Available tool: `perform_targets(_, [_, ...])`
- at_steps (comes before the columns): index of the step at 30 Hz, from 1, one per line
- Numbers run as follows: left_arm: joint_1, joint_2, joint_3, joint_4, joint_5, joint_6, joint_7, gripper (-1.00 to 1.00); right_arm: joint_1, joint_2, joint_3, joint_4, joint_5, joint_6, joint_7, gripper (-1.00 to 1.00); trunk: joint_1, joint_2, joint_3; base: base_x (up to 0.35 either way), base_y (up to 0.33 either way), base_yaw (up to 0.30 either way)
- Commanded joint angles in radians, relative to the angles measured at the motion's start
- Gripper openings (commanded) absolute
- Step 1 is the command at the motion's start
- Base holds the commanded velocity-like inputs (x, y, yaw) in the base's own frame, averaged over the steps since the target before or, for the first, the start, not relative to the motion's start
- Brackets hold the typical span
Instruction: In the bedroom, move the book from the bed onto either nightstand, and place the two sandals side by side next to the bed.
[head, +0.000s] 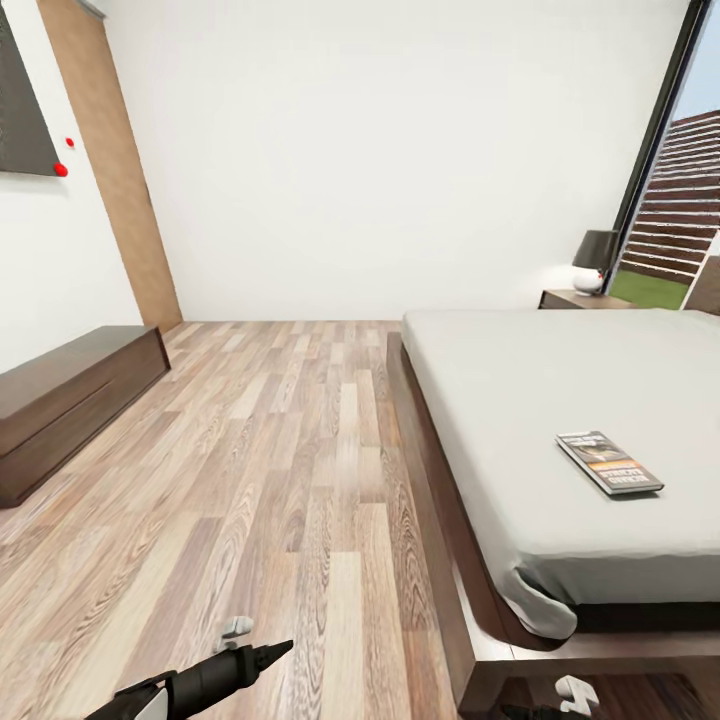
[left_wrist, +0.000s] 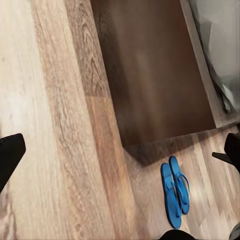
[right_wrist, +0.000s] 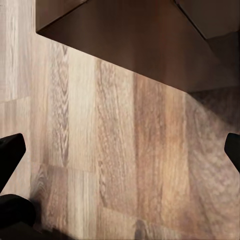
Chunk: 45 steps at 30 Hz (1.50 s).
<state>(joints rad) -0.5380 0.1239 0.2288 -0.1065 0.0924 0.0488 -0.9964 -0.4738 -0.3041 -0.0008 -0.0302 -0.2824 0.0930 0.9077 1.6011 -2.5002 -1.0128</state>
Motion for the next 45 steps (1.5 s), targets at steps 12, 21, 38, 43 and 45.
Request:
perform_targets(12, [0.000,0.000,-0.005,0.001,0.010,0.005,-0.003,1.00,0.000,-0.001,0.000,0.000,-0.008,0.010,0.003,1.00,-0.039,0.070,0.038,0.000,0.000,0.000])
perform_targets(21, [0.000,0.000,-0.005,0.001,0.010,0.005,-0.004,1.00,0.000,-0.001,0.000,0.000,-0.008,0.010,0.003,1.00,-0.074,0.133,0.066,0.000,0.000,0.000])
perform_targets(38, [0.000,0.000,-0.005,0.001,0.010,0.005,-0.003,1.00,0.000,-0.001,0.000,0.000,-0.008,0.010,0.003,1.00,-0.139,0.252,0.120,0.000,0.000,0.000])
perform_targets(43, [0.000,0.000,-0.005,0.001,0.010,0.005,-0.003,1.00,0.000,-0.001,-0.001,0.000,-0.008,0.010,0.003,1.00,-0.158,0.287,0.135,0.000,0.000,0.000])
perform_targets(45, [0.000,0.000,-0.005,0.001,0.009,0.005,-0.003,1.00,0.000,-0.001,-0.001,0.000,-0.008,0.010,0.003,1.00,-0.166,0.301,0.142,0.000,0.000,0.000])
